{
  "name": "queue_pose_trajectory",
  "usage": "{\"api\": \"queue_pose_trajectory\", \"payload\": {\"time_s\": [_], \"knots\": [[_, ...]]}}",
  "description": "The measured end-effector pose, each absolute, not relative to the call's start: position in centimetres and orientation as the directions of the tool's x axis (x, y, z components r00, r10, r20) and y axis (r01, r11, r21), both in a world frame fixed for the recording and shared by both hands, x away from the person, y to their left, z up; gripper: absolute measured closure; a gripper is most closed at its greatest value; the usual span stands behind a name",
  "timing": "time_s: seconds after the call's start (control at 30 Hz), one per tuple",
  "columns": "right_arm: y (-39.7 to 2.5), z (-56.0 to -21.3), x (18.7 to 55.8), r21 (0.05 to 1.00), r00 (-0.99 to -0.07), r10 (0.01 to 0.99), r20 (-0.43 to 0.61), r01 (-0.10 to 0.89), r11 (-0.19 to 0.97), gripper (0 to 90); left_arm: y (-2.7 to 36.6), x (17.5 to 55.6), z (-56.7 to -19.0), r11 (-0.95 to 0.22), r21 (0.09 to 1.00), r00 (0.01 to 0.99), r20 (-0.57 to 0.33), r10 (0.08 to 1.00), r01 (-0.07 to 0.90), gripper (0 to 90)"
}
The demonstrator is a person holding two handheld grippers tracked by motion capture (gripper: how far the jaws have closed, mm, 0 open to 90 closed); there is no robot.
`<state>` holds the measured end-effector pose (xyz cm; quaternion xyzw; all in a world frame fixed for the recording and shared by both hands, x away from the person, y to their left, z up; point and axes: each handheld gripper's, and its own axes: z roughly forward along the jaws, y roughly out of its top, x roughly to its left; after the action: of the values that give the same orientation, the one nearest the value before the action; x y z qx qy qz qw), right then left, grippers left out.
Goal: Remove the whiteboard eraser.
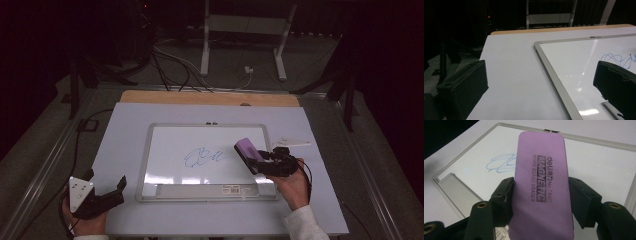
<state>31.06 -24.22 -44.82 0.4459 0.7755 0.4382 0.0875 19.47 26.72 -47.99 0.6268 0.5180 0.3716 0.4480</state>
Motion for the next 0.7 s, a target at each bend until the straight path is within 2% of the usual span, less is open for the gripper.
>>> {"api": "queue_pose_trajectory", "payload": {"time_s": [0.7], "knots": [[-22.0,-44.5,31.8,0.771,-0.627,0.751,0.208,0.578,0.269,41.0,26.8,19.5,-48.0,-0.063,0.946,0.185,0.003,0.983,0.317,0.2]]}}
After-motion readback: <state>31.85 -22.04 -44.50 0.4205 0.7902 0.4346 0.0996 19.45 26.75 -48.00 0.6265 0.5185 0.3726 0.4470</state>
